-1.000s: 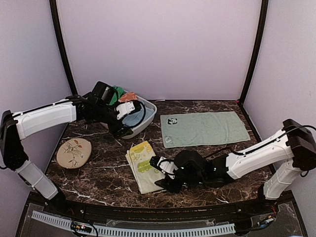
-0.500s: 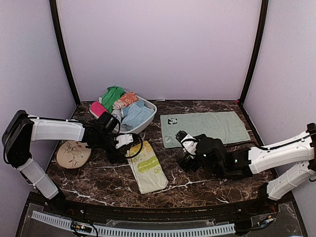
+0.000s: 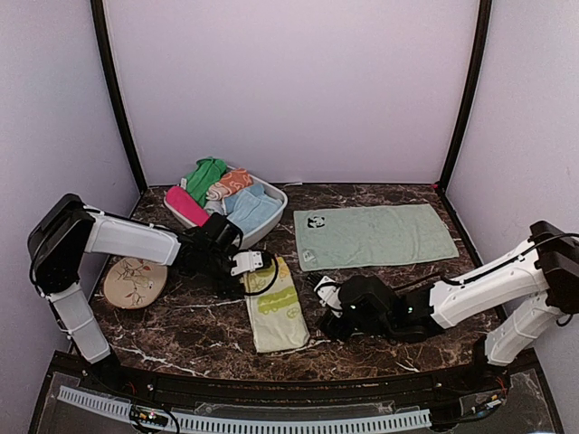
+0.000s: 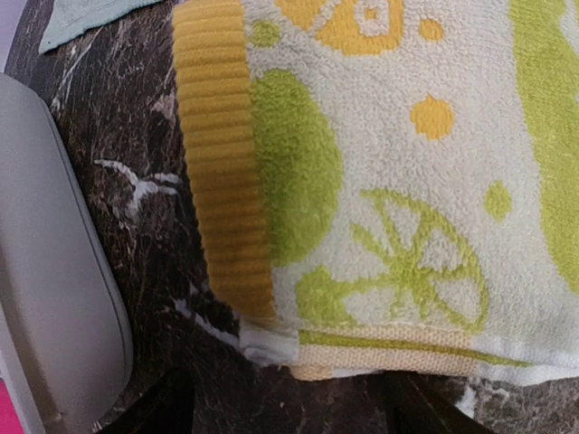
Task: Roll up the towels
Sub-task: Rotate the towel at the center of the board, then roll the towel at the center of the board.
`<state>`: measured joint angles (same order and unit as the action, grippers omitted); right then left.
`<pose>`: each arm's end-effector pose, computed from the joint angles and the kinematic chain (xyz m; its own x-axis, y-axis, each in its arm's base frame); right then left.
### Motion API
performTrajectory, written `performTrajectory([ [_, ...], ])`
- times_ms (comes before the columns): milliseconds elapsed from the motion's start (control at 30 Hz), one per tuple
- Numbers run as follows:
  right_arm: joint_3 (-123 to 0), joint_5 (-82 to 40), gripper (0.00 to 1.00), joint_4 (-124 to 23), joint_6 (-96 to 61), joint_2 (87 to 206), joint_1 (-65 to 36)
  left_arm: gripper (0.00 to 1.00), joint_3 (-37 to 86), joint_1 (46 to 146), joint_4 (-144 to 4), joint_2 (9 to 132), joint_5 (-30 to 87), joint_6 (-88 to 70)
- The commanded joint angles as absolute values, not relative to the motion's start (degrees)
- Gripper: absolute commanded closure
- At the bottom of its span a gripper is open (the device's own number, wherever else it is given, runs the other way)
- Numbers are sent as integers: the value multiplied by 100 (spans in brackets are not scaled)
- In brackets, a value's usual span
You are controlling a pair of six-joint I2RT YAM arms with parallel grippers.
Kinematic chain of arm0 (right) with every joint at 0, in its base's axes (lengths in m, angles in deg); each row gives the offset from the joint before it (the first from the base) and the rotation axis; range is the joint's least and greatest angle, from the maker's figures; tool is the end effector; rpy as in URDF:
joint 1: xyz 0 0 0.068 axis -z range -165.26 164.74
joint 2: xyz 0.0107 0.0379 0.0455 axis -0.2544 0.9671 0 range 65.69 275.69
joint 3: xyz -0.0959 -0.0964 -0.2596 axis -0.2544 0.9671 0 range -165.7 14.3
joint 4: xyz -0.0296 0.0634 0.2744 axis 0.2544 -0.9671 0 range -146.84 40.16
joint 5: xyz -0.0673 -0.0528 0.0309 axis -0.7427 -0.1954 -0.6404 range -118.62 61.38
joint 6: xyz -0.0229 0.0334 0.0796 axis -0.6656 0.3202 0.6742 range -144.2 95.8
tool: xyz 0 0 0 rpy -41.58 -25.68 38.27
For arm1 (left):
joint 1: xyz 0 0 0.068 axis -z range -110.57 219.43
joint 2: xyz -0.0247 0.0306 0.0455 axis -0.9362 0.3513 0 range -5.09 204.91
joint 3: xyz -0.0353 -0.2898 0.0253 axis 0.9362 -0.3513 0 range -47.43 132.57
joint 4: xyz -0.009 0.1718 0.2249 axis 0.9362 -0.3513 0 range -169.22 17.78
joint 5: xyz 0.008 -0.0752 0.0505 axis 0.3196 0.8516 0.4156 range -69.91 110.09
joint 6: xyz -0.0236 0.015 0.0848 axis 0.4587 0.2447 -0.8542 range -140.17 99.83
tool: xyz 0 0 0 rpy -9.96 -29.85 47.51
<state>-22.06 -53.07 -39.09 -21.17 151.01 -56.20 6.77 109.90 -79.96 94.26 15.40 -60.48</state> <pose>0.1399 0.3041 0.1440 -0.2416 -0.5520 -0.7981 -0.7425 0.6347 -0.2141 0.3012 -0.2484 0.1246 -0.0685 0.9060 -0.4178 0.8572 0.2677 0.4400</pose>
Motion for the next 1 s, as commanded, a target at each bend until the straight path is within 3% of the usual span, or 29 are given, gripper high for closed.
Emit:
performTrajectory([
  [0,-2301,-4819,29,-3524,-1818,15548,-5959,26,1151,11068,-7714,9785,920,-6243],
  [133,-2354,-4633,32,-3376,-1696,15775,-6153,25,1639,11061,-7535,10018,503,-6332],
  [233,-2342,-4754,33,-3423,-1779,15766,-6208,18,1822,11052,-7599,9928,543,-6341],
  [433,-2174,-4981,22,-3483,-2893,15347,-6458,2,1983,10896,-8574,9131,1813,-5859],
  [767,-2812,-5356,27,-3803,-5101,16263,-6674,1,891,10503,-9247,7794,4019,-5615],
  [967,-3156,-5367,34,-3641,-5575,16877,-6669,8,263,10292,-9310,7408,4805,-5370],
])
